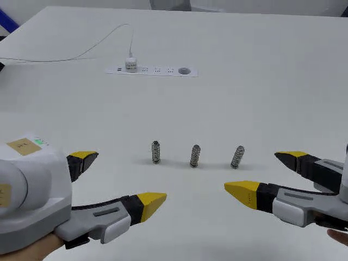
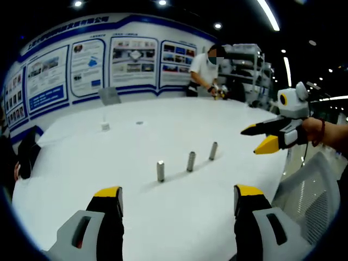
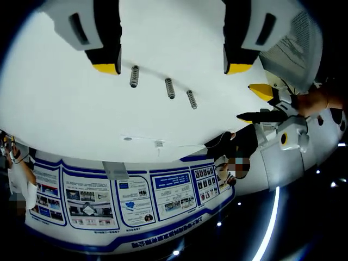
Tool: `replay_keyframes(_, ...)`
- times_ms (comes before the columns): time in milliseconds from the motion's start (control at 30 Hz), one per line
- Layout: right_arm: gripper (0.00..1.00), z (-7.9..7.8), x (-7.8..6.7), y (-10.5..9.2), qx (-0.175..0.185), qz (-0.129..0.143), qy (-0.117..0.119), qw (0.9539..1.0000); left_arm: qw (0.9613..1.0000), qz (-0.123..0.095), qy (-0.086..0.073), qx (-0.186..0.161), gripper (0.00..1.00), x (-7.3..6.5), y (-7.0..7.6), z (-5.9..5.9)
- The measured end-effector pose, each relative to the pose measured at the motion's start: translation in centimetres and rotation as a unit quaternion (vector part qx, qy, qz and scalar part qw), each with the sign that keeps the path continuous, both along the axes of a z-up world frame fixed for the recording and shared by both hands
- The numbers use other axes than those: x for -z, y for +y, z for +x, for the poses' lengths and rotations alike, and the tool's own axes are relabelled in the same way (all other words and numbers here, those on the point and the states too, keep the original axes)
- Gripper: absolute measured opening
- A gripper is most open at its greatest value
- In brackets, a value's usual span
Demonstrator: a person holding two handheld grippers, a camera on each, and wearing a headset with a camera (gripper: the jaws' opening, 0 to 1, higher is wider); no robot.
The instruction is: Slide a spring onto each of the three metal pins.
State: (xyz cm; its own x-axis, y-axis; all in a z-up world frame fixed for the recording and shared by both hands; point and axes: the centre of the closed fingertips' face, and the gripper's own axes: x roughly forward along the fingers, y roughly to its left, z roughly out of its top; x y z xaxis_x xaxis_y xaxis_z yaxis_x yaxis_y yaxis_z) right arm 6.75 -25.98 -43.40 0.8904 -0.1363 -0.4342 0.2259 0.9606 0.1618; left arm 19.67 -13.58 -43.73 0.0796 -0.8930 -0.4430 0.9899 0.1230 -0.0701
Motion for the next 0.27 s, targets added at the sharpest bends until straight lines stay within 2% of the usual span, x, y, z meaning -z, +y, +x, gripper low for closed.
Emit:
replay_keyframes(67, 0.79, -0.07, -0.15, 0.00, 0.004, -0.003, -0.005, 1.0000, 1.0000, 0.001, -0.001, -0.002, 0.85, 0.02, 0.16, 0.00)
replay_keyframes(200, 0.80, -0.07, -0.63, -0.08, 0.018, 0.010, -0.023, 0.9995, 0.9999, -0.004, 0.013, -0.007, 0.83, -0.02, 0.48, -0.07)
replay_keyframes(267, 0.81, -0.11, -0.87, -0.12, 0.020, 0.002, -0.025, 0.9995, 0.9998, -0.010, 0.014, -0.010, 0.84, -0.15, 0.59, -0.06)
